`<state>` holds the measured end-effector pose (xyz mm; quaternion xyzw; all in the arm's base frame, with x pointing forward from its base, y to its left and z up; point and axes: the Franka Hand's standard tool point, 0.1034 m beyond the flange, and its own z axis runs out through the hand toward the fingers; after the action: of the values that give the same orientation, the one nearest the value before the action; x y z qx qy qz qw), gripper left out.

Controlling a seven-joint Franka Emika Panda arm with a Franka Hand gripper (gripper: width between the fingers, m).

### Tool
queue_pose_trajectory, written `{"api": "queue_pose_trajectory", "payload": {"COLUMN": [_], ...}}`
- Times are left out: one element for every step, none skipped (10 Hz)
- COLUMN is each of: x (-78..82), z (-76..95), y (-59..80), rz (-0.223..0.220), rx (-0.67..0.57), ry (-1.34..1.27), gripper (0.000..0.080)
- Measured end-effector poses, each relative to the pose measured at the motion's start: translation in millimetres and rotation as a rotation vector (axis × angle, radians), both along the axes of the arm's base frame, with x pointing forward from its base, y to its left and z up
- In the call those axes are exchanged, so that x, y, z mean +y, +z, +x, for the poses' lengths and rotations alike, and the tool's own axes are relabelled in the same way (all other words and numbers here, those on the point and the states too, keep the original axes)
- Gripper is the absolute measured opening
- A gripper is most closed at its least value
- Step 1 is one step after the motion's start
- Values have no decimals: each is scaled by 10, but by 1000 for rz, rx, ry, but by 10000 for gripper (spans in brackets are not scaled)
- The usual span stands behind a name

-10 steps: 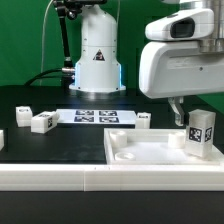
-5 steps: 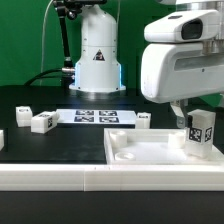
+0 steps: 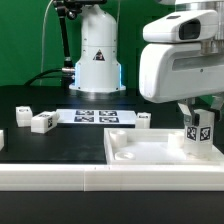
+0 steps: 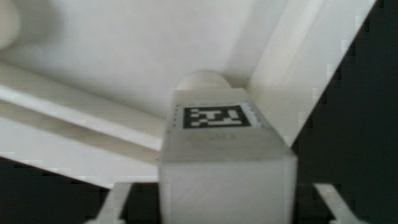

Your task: Assemble one leg

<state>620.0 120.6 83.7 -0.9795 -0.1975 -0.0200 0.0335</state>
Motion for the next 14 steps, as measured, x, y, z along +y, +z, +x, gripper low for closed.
{"api": "queue_pose_trajectory", "payload": {"x": [-4, -17, -31, -46, -54, -66, -73, -79, -79, -82, -92, -94, -94, -92], "z": [-5, -4, 3, 8, 17, 22, 20, 13, 11, 11, 10, 9, 9, 8], "y": [-3, -5, -16, -22, -27, -30, -31, -31, -32, -33, -34, -35, -35, -38], "rz": [6, 14, 29, 43, 51, 54, 56, 58, 56, 56, 60, 62, 63, 62], "rx": [10, 23, 32, 38, 38, 42, 50, 62, 68, 72, 82, 87, 88, 86], "ry": [-92, -246, -373, -481, -577, -701, -810, -971, -1076, -1127, -1195, -1229, -1238, -1215], "gripper": [292, 292, 292, 292, 292, 294, 294, 294, 294, 294, 294, 294, 294, 294]}}
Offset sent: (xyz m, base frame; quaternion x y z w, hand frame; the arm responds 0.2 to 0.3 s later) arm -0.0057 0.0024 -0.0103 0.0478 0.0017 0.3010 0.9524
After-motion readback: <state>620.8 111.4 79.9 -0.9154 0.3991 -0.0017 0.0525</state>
